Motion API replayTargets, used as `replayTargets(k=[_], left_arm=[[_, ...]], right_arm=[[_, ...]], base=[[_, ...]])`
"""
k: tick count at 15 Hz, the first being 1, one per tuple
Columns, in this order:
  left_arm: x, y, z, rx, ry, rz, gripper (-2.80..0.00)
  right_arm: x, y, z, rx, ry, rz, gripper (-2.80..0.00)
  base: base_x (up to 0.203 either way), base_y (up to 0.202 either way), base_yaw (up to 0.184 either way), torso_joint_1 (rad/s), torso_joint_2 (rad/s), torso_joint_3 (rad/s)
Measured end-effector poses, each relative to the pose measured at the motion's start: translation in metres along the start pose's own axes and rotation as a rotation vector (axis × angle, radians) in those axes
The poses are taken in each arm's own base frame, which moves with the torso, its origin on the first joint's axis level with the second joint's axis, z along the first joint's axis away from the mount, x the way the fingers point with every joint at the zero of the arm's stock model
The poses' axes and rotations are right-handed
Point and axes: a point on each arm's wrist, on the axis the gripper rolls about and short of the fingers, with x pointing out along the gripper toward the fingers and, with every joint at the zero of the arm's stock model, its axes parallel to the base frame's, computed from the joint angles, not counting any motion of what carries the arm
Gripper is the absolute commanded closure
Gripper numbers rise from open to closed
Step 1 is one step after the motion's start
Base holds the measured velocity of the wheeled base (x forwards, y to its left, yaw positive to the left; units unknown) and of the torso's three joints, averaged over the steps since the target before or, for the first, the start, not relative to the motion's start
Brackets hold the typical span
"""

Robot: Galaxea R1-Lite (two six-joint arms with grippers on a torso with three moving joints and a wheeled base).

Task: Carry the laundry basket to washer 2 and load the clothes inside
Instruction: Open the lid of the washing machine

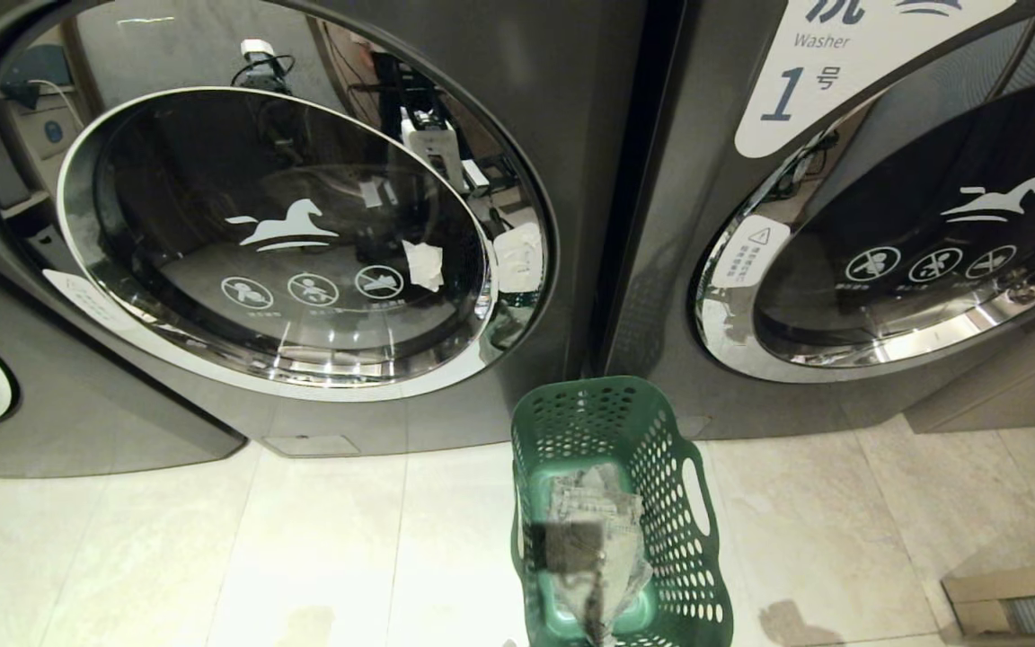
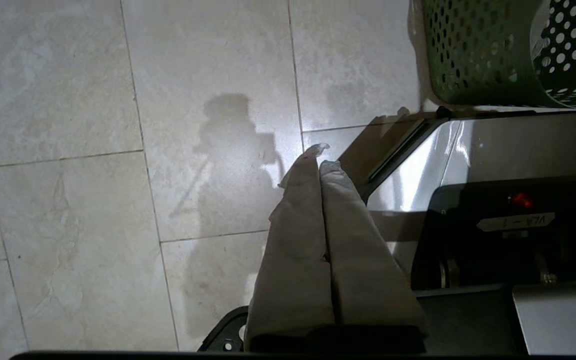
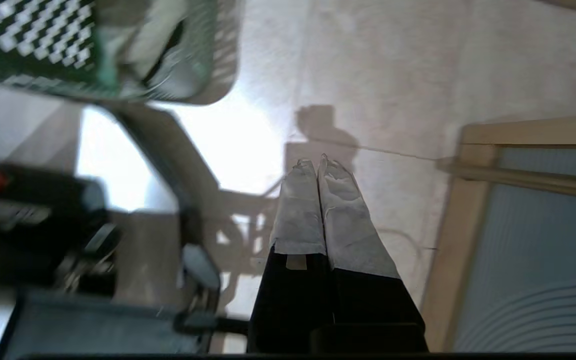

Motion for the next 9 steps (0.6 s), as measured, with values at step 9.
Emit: replayTargets(k=[9], left_arm=[[-0.005,-0.003,-0.003,-0.013,-0.033,0.16,0.0]], right_arm=[[-0.023,0.006,-0.019,0.057,-0.161,-0.062,0.0]], base=[[0.0,0.0,0.0,0.0,0.0,0.0]])
